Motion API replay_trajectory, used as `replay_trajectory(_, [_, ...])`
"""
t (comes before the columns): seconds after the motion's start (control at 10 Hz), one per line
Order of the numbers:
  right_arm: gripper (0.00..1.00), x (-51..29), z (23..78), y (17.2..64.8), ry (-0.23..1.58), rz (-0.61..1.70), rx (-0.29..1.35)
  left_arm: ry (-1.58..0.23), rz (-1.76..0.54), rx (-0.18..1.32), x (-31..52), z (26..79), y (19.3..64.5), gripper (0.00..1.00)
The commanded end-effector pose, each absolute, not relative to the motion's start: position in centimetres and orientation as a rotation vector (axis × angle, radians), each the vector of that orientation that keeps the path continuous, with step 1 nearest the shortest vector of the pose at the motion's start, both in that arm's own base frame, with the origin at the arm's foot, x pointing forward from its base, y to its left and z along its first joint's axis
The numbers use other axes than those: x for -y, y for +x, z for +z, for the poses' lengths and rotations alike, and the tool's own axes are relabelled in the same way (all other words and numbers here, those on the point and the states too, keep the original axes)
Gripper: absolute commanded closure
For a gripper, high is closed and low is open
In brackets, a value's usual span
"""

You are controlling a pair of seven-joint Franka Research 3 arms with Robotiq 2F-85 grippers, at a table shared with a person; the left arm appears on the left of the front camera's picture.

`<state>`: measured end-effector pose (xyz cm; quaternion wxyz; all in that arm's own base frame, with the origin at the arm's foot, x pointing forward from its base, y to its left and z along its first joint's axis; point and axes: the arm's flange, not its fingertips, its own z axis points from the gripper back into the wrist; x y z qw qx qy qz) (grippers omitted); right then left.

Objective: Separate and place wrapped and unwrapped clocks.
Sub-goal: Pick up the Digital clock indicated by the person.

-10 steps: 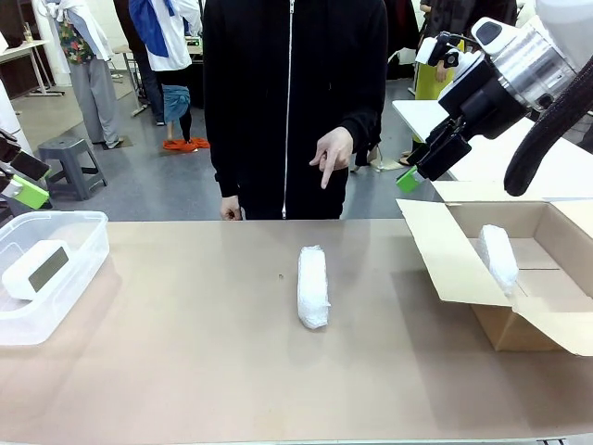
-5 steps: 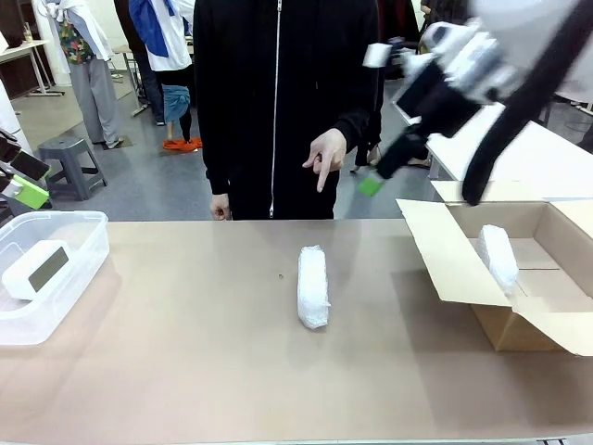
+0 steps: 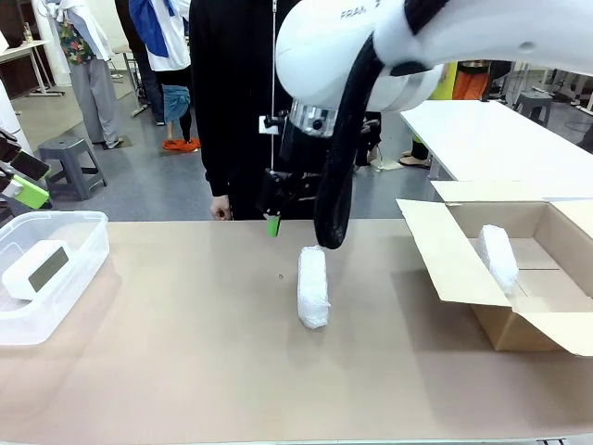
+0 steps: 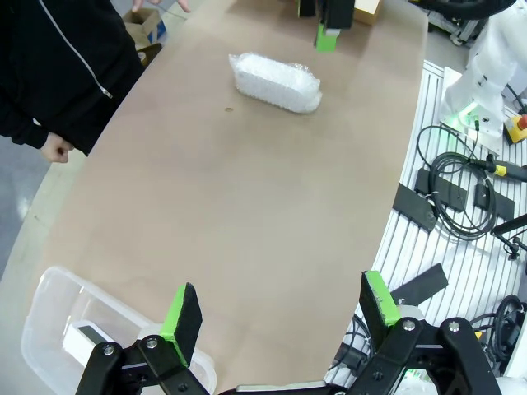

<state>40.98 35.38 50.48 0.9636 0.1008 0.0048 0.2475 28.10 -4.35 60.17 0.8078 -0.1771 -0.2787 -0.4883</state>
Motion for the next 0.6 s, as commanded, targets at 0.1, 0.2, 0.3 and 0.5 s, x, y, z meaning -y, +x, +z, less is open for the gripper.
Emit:
replay_trajectory(0.1, [0.0,-36.3,47.5,42.3,0.208,0.321,-0.009,-0.396,-1.042,0.598,4.4,60.2,28.1,0.0])
replay_trajectory(0.2, [0.0,-35.4,46.3,43.0,0.202,0.258,0.037,-0.396,-1.042,0.598,4.4,60.2,28.1,0.0])
replay_trajectory(0.3, [0.0,-34.2,45.0,43.3,0.176,0.239,0.075,-0.396,-1.042,0.598,4.4,60.2,28.1,0.0])
replay_trajectory(0.5, [0.0,-33.2,43.0,43.3,0.117,0.205,0.086,-0.396,-1.042,0.598,4.4,60.2,28.1,0.0])
